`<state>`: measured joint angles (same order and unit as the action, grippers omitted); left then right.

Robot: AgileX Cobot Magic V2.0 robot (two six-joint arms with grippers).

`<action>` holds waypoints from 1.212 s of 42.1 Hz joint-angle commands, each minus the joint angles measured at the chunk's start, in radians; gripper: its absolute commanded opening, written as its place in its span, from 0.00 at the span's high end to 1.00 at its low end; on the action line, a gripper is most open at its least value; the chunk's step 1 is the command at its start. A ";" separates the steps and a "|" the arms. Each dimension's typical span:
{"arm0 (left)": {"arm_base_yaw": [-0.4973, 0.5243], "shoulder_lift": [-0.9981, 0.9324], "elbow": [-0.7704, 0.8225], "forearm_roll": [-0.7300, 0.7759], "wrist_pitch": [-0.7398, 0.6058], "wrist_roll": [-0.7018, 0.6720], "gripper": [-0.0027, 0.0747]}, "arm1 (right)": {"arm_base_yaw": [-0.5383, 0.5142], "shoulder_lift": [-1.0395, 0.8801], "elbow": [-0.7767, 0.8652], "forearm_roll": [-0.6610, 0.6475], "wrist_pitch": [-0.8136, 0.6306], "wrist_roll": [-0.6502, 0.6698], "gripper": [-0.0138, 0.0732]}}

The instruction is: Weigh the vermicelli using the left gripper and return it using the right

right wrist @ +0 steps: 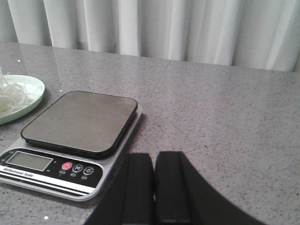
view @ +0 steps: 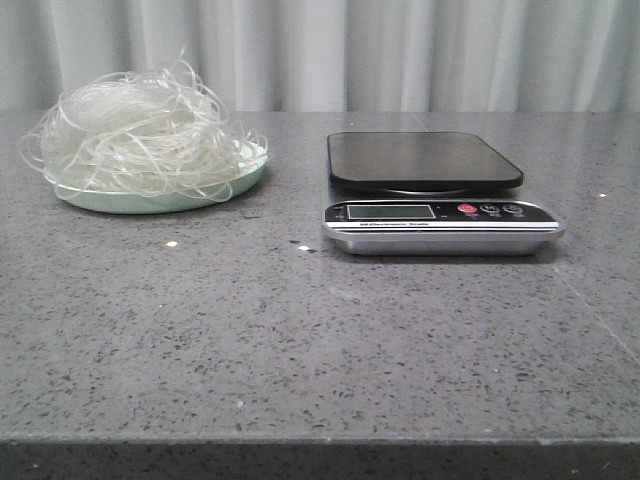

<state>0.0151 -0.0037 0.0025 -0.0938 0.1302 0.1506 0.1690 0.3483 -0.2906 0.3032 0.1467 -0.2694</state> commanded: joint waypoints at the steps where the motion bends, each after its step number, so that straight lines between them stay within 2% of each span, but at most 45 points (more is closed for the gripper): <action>1: -0.003 -0.021 0.008 -0.002 -0.084 -0.010 0.78 | -0.044 -0.008 -0.030 -0.035 -0.074 -0.007 0.67; 14: -0.003 -0.021 0.008 -0.002 -0.084 -0.010 0.78 | -0.233 -0.158 0.066 -0.069 -0.074 0.003 0.67; 23: -0.003 -0.021 0.008 -0.002 -0.084 -0.010 0.78 | -0.238 -0.289 0.195 -0.143 -0.087 0.069 0.67; 30: -0.003 -0.021 0.008 -0.002 -0.084 -0.010 0.78 | -0.238 -0.367 0.310 -0.142 -0.178 0.098 0.67; 51: -0.003 -0.021 0.008 -0.002 -0.084 -0.010 0.78 | -0.241 -0.375 0.311 -0.152 -0.157 0.106 0.67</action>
<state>0.0151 -0.0037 0.0025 -0.0938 0.1302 0.1506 -0.0675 -0.0101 0.0283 0.1651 0.0730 -0.1647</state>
